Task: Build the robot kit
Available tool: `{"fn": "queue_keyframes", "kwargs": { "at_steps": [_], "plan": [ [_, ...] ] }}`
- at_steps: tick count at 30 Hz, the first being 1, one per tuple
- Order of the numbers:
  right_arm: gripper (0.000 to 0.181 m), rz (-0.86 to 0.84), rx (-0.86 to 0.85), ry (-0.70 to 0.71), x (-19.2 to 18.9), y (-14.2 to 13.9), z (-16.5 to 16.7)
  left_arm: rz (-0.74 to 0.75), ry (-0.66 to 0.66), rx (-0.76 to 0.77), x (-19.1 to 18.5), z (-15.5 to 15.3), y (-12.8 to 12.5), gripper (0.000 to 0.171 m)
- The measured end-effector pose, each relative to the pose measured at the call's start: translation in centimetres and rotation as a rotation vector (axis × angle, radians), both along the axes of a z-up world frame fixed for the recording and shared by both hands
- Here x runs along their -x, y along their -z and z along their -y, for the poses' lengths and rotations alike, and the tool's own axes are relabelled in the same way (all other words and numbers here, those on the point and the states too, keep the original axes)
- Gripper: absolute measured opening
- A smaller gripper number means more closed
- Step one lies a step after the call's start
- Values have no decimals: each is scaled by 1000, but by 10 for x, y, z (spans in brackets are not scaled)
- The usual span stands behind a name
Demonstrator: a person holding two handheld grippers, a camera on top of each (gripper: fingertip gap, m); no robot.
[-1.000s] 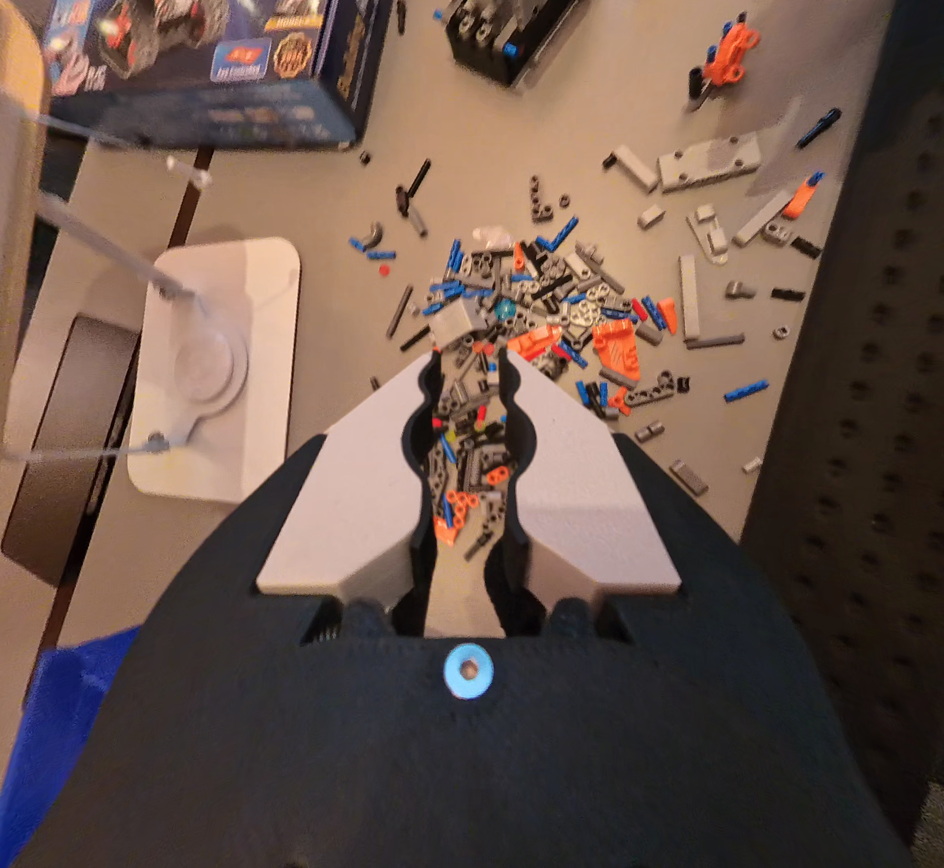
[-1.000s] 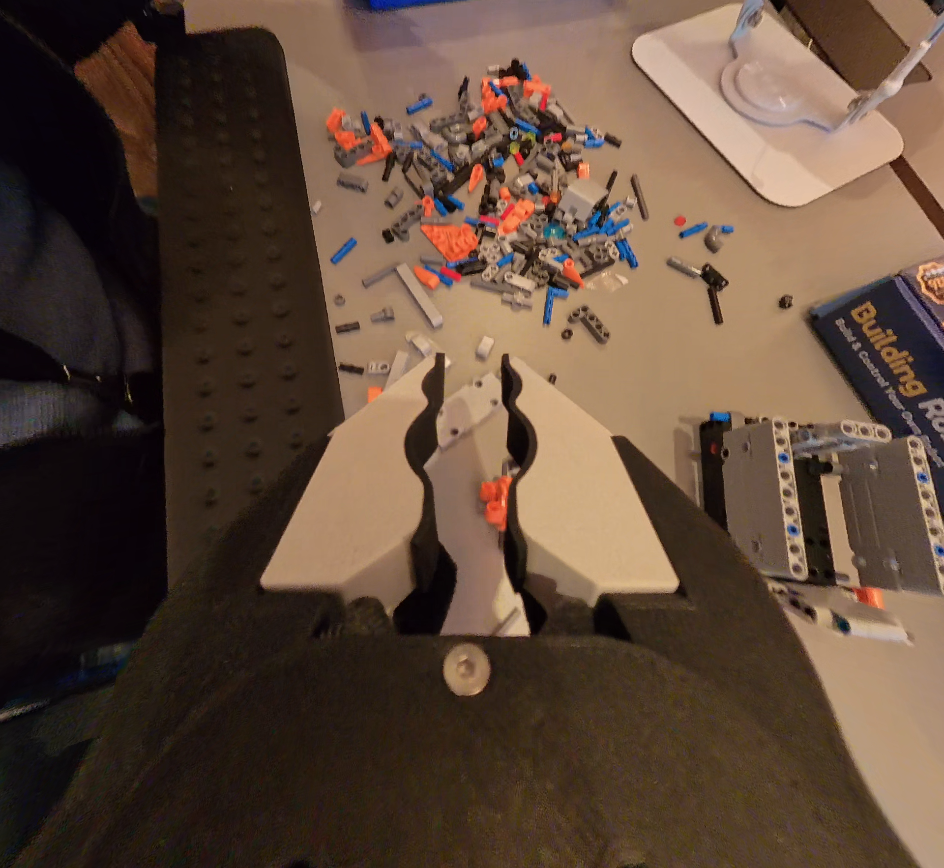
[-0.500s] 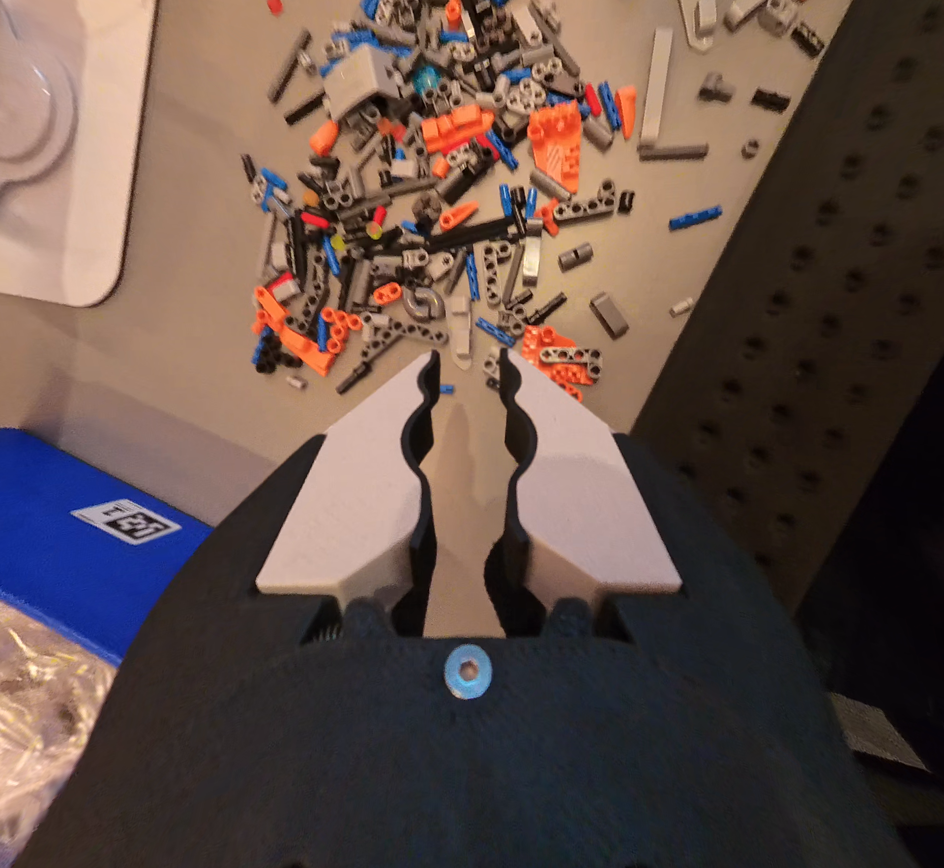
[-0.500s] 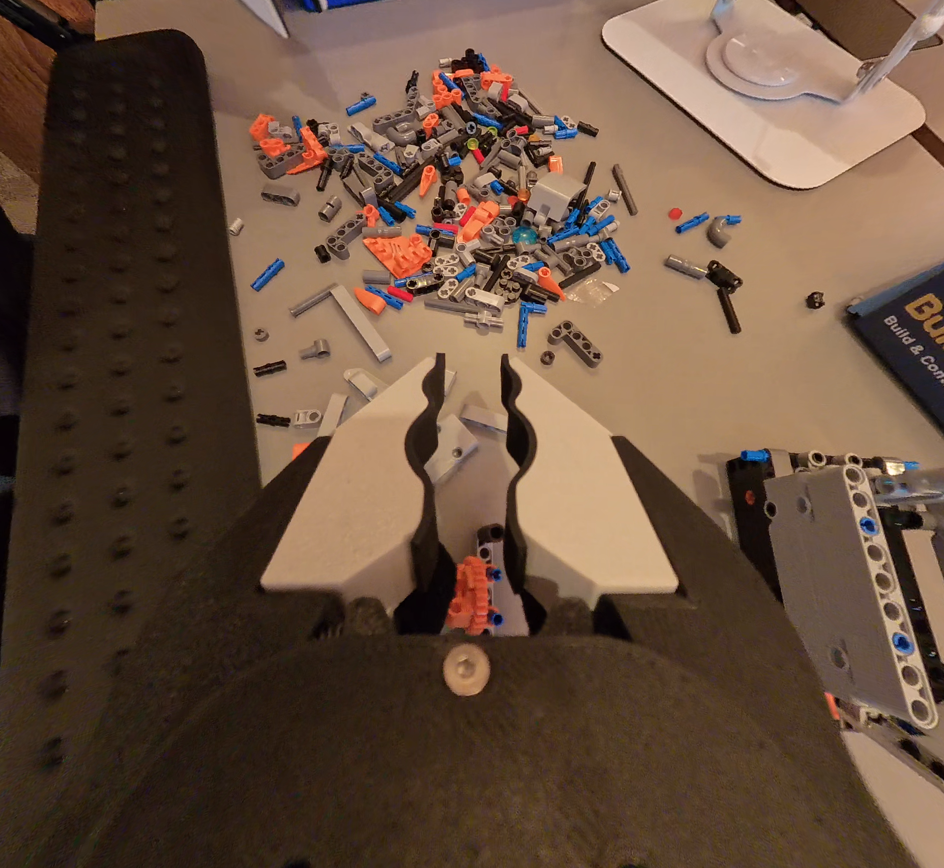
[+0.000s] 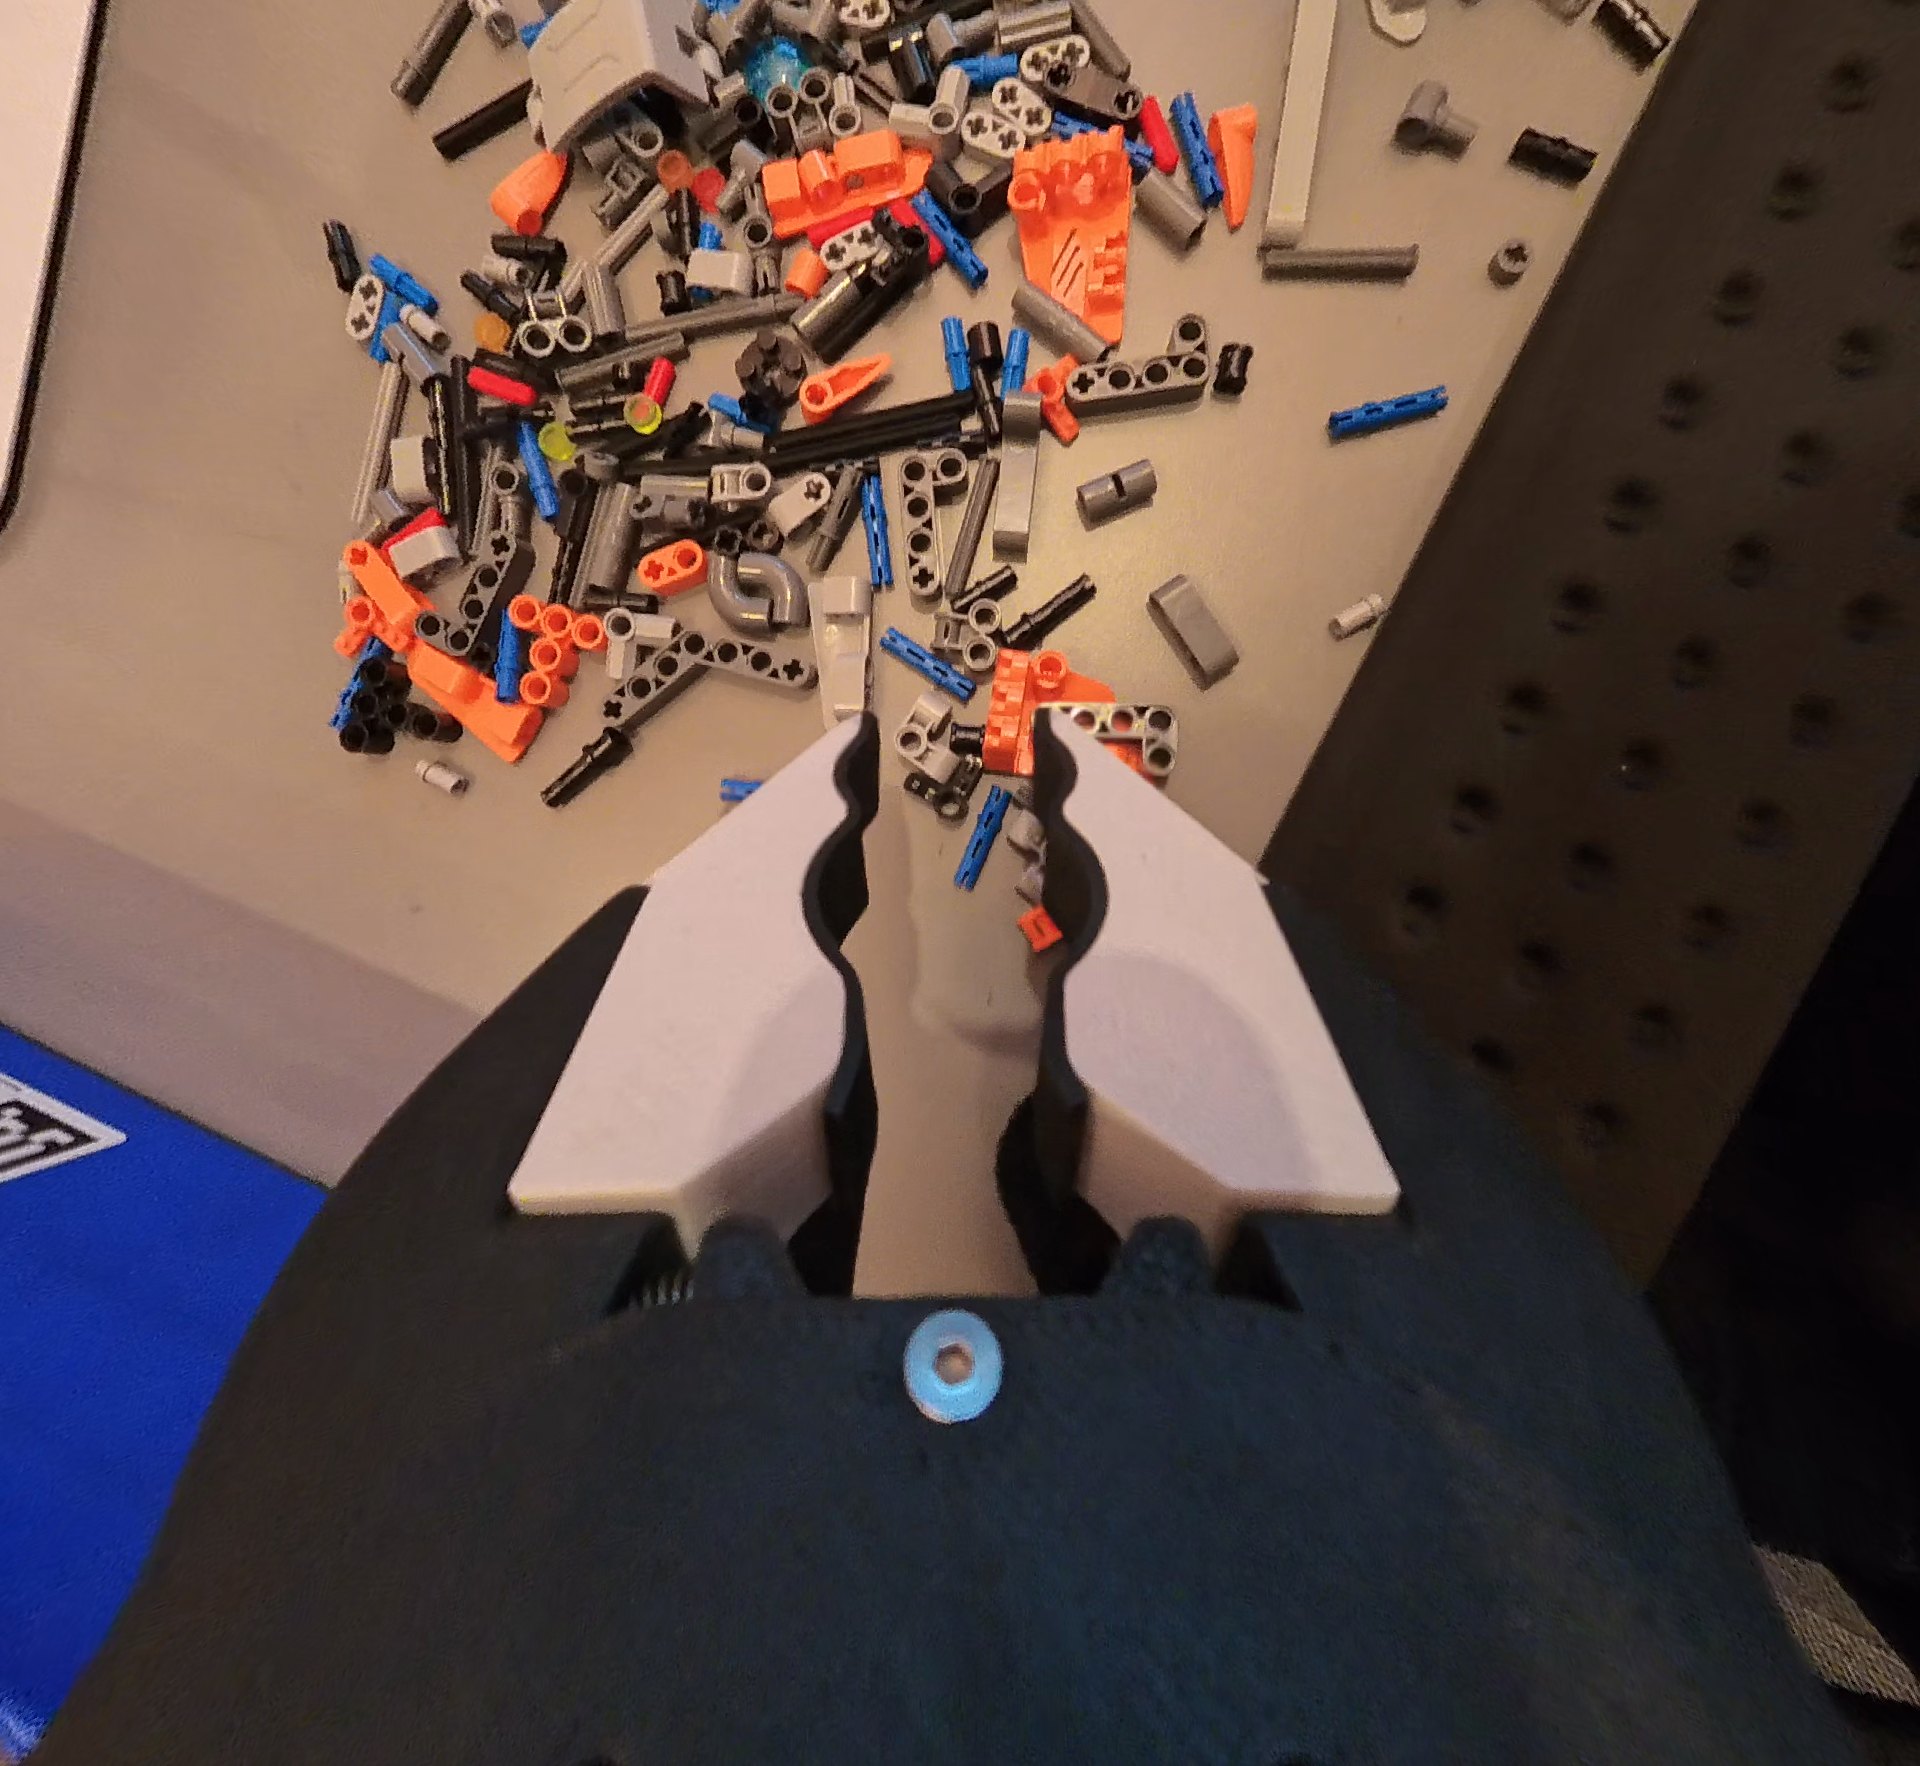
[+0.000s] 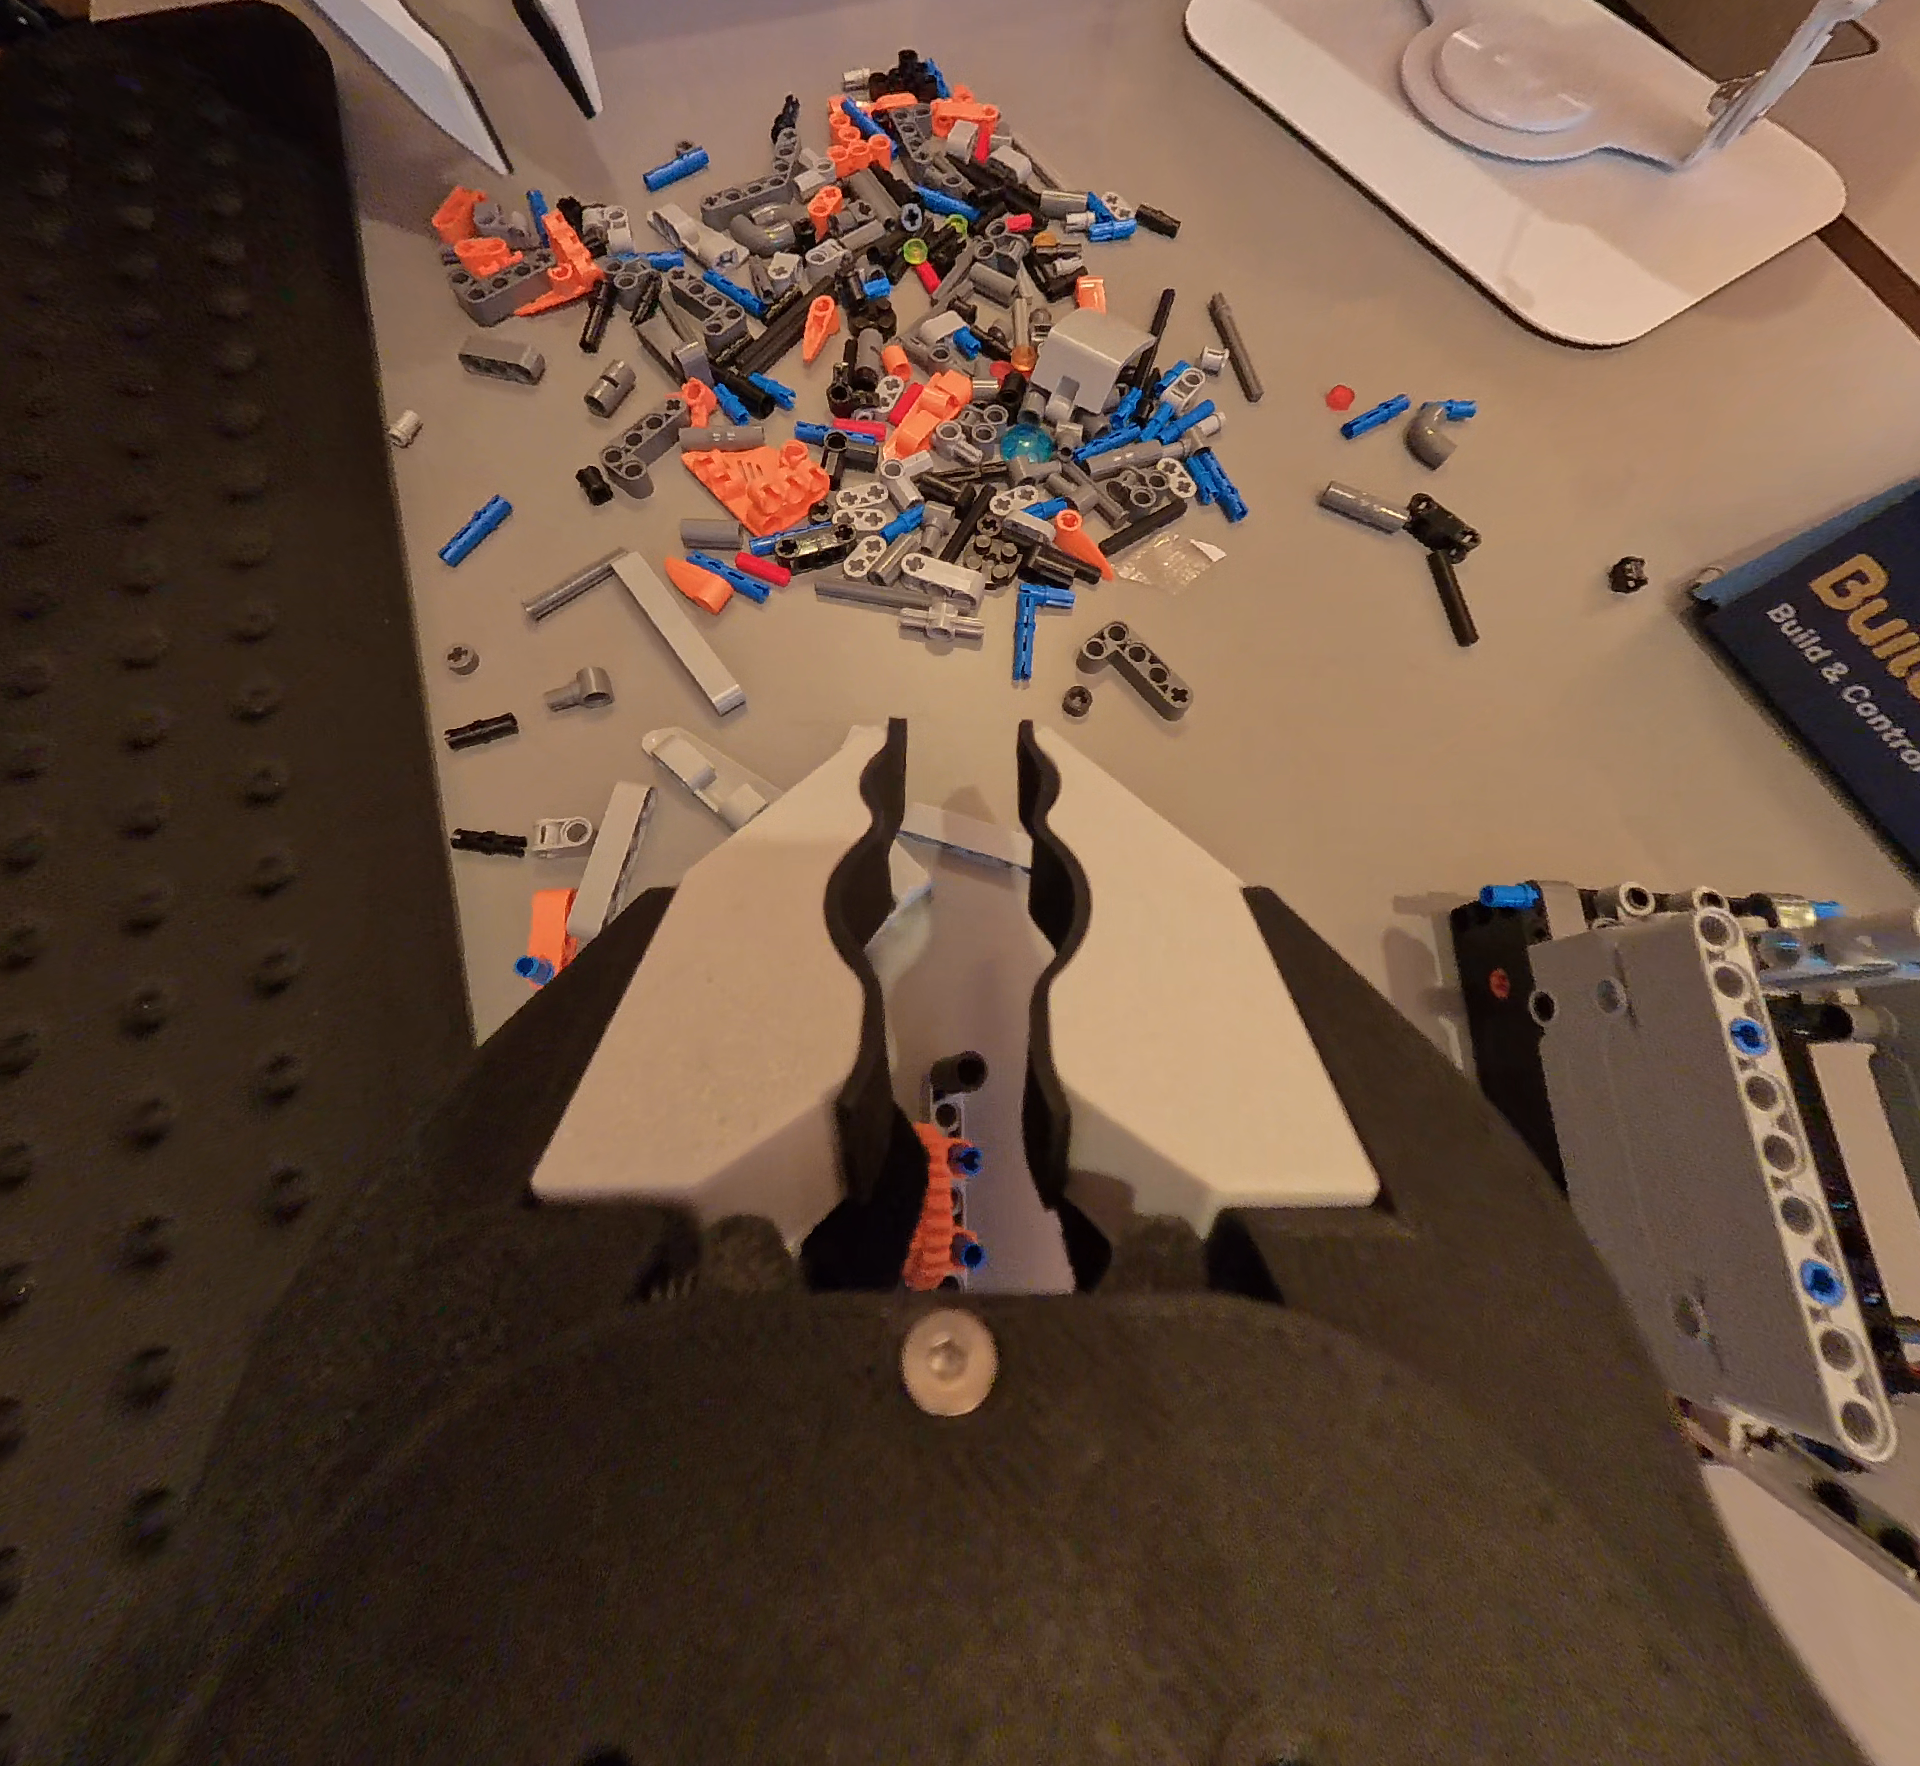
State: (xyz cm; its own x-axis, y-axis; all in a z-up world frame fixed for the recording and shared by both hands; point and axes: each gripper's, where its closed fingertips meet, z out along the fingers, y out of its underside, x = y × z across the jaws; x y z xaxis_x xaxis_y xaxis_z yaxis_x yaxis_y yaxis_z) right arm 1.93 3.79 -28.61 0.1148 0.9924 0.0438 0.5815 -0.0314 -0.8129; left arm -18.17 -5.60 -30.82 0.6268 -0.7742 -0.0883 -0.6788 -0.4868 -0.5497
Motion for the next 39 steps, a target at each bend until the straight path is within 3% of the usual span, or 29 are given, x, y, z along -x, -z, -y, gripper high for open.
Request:
{"fn": "queue_keyframes", "kwargs": {
  "at_steps": [17, 25, 39],
  "plan": [
    [19, 14, 10, 13, -3, 6, -4, 33, 33, -6, -20, -21, 12, 28],
    [19, 10, 12, 10, -3, 6, -4, 104, 51, 19, -28, -22, 14, 26],
    [19, 11, 22, 6, -4, 7, -4, 99, 77, 53, -36, -23, 27, 22]
  ]
}}
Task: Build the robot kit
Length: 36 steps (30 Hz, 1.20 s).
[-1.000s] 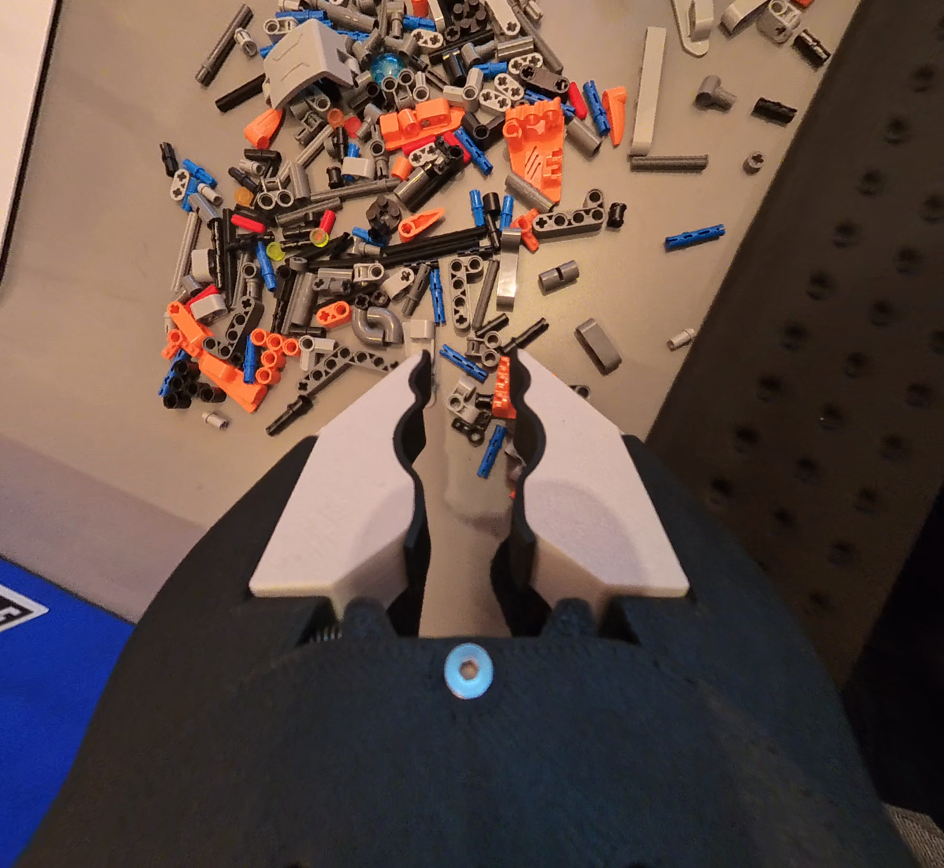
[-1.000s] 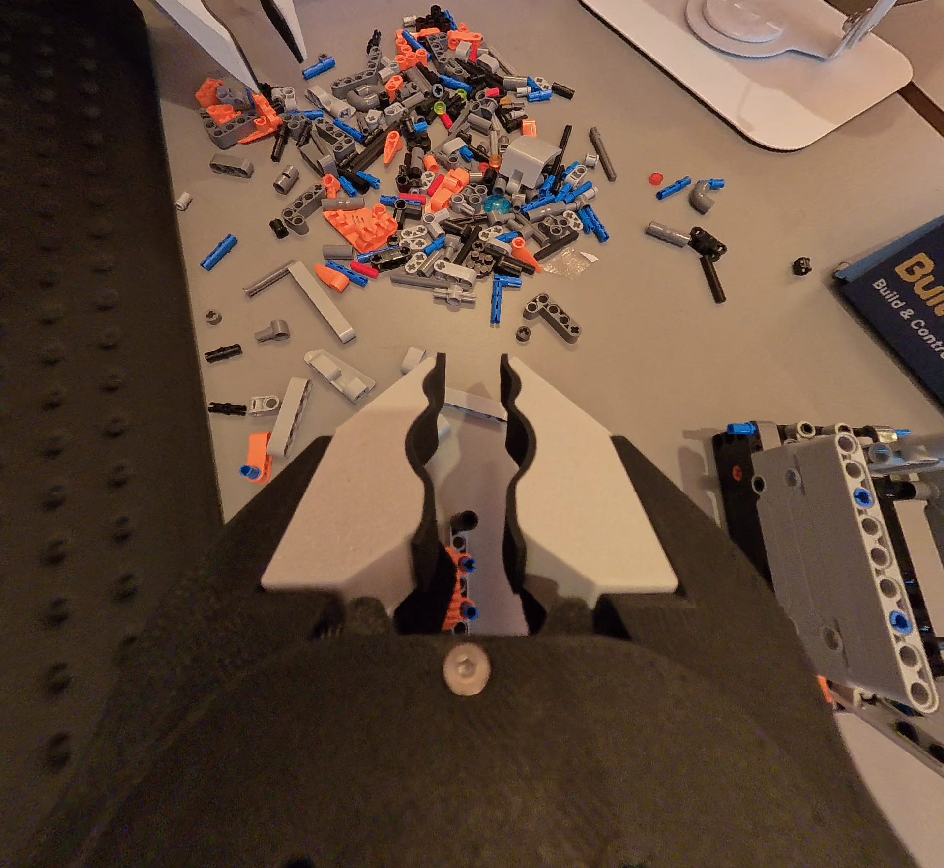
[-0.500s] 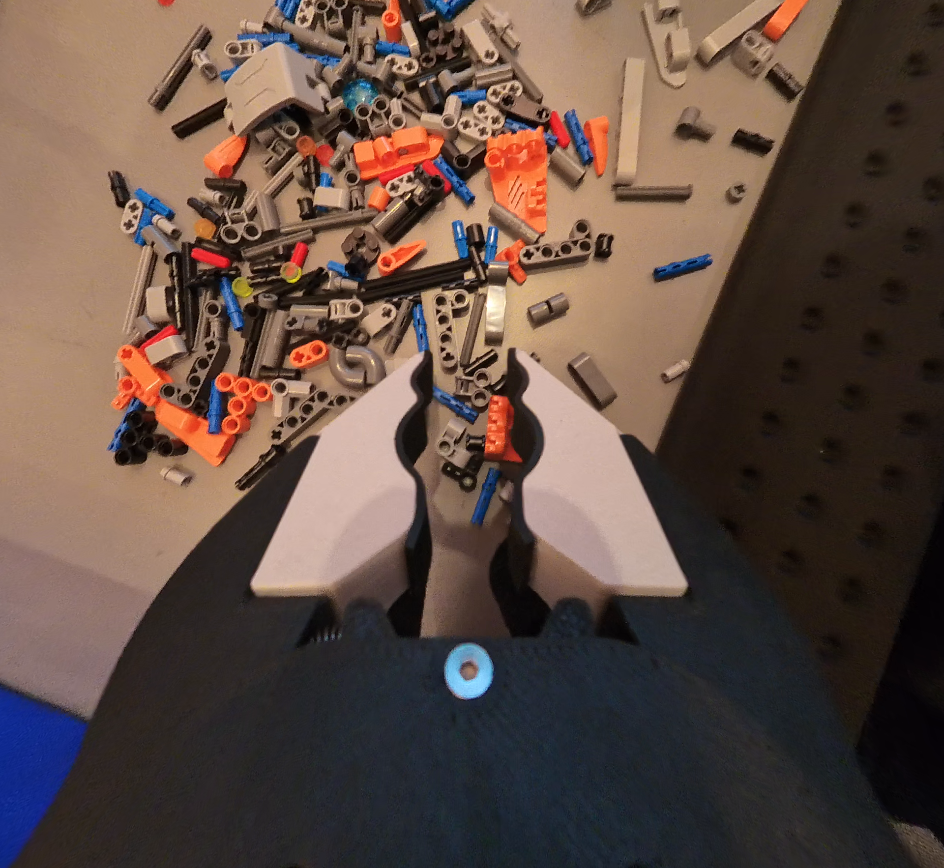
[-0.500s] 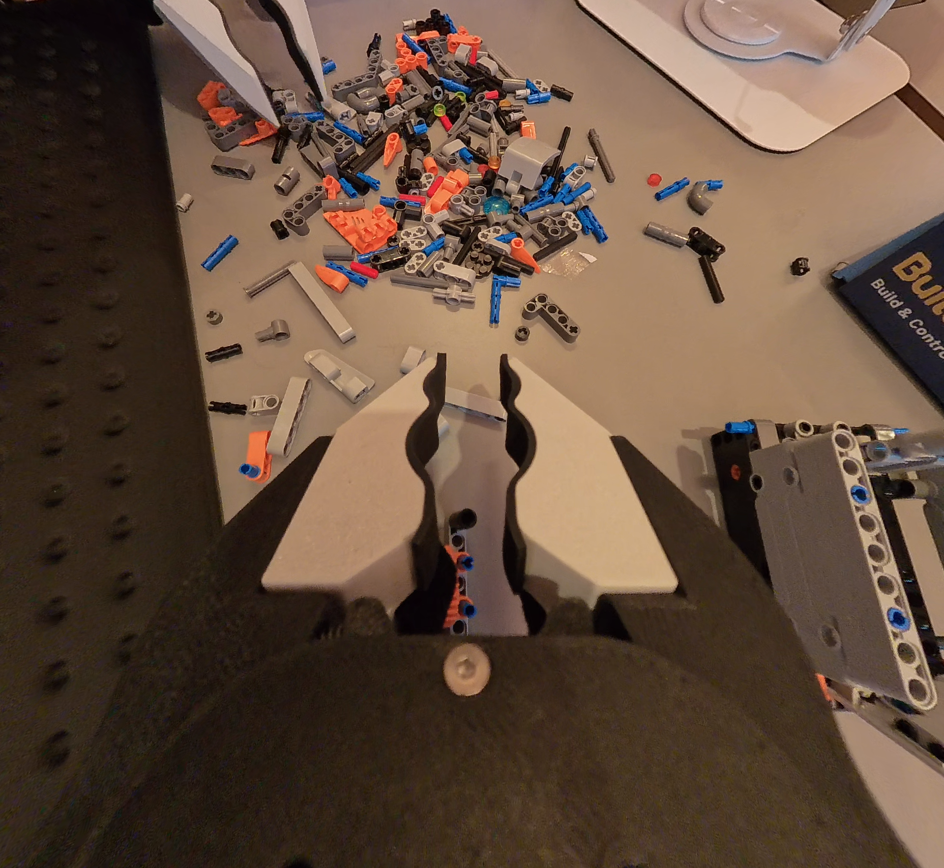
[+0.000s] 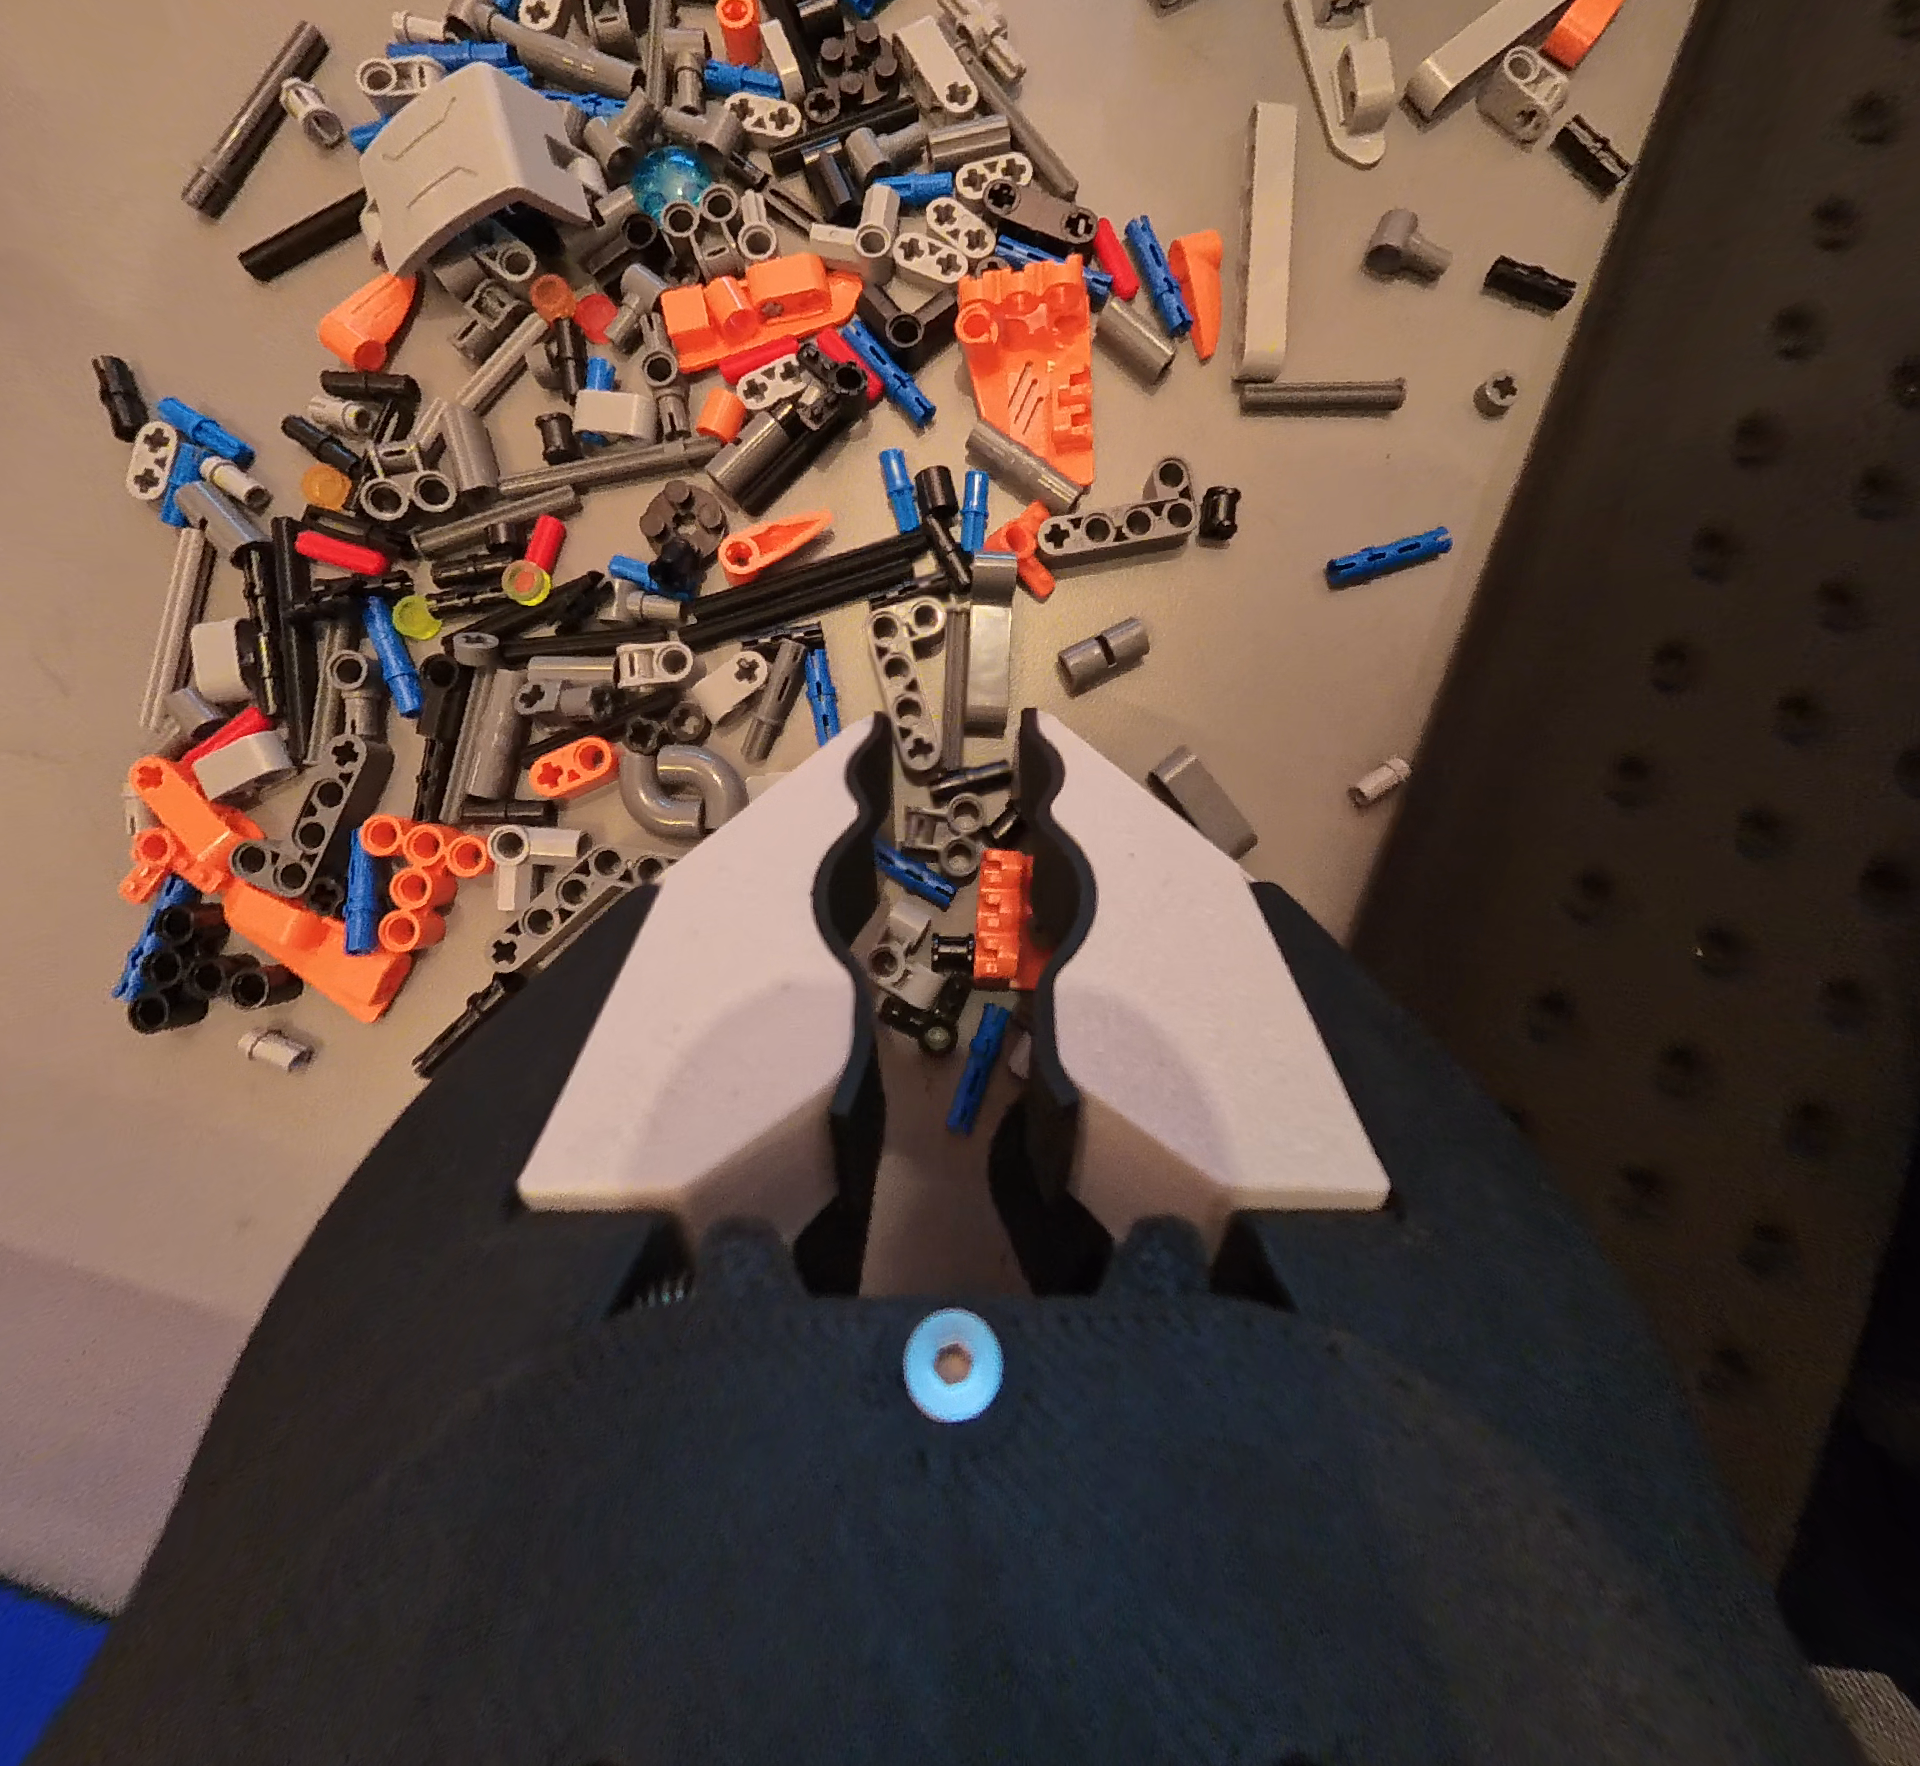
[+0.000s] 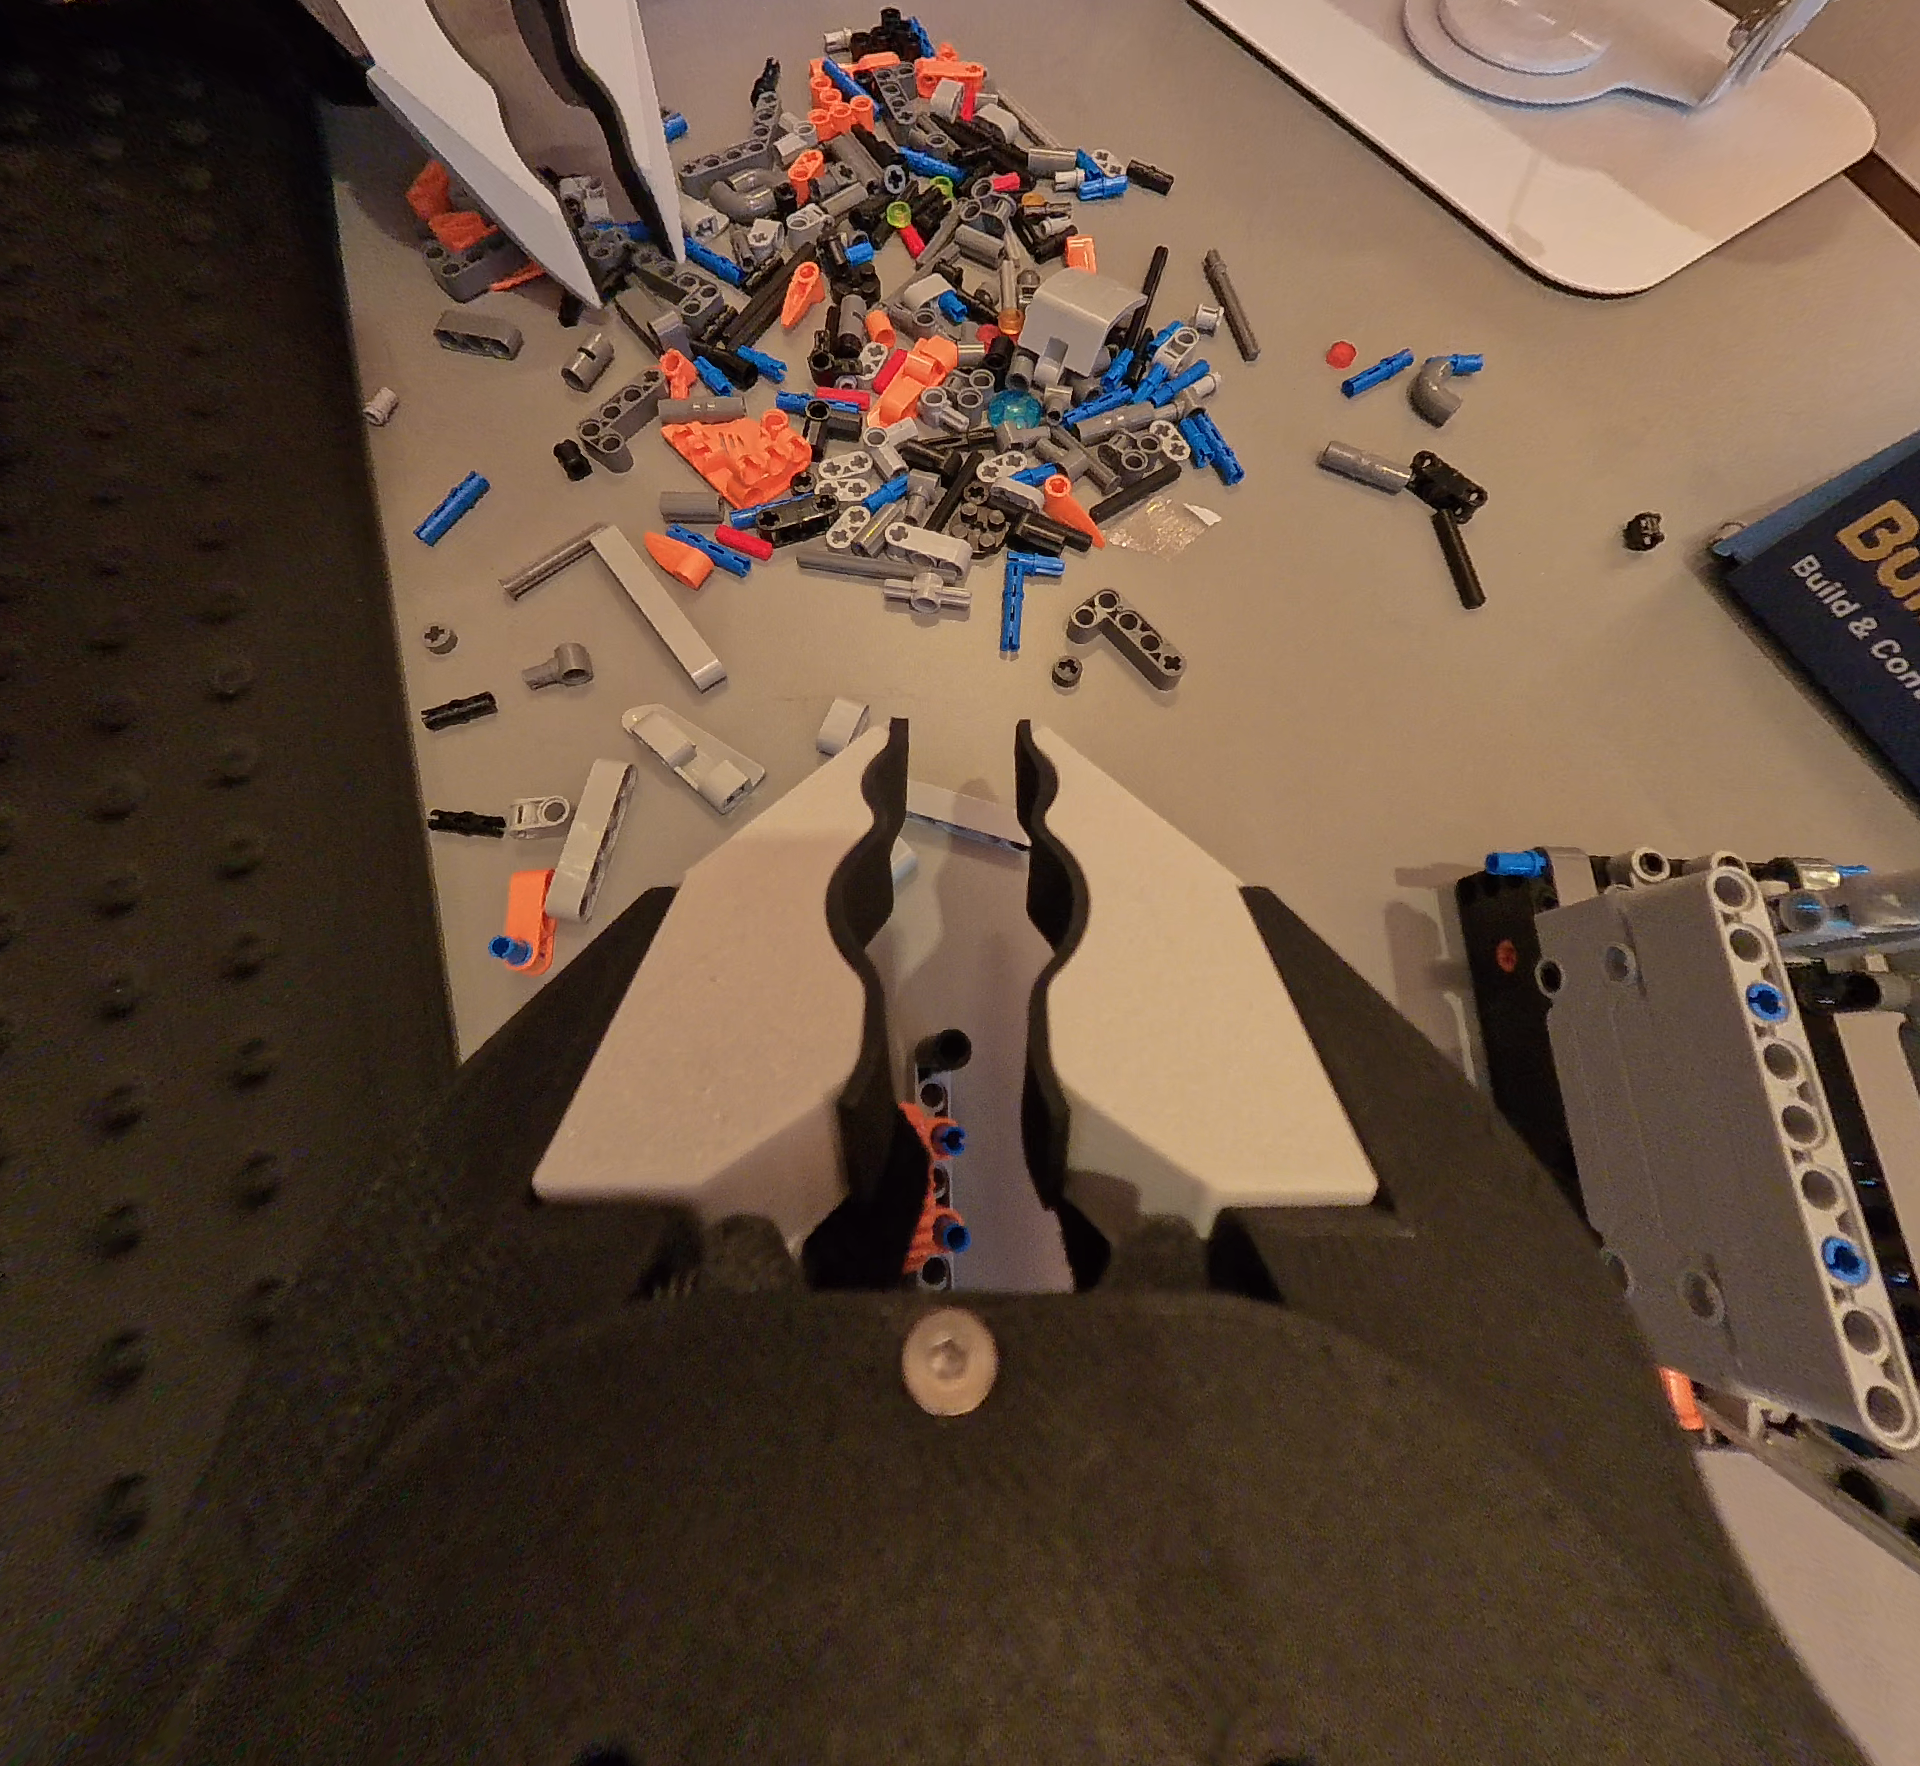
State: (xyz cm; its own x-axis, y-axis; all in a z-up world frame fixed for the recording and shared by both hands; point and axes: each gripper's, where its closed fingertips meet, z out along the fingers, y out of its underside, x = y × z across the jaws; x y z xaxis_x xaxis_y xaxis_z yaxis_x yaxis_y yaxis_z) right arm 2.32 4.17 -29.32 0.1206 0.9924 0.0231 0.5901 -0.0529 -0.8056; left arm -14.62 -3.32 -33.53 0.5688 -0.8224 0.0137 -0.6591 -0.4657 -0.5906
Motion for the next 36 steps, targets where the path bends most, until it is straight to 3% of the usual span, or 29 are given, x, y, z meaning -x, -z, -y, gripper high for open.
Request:
{"fn": "queue_keyframes", "kwargs": {
  "at_steps": [5, 13, 20, 36],
  "plan": [
    [18, -5, 2, 1, 0, -1, 0, 38, 11, -16, -3, 0, -5, 21],
    [18, -9, 7, 3, 0, -1, -1, 49, -85, -97, 14, -16, -16, 23],
    [18, -12, 8, 4, -1, -1, -1, 17, -158, -93, 25, -25, -9, 24],
    [18, -9, 23, 7, -1, 2, -3, 17, -192, -112, 34, -18, -8, 19]
  ]
}}
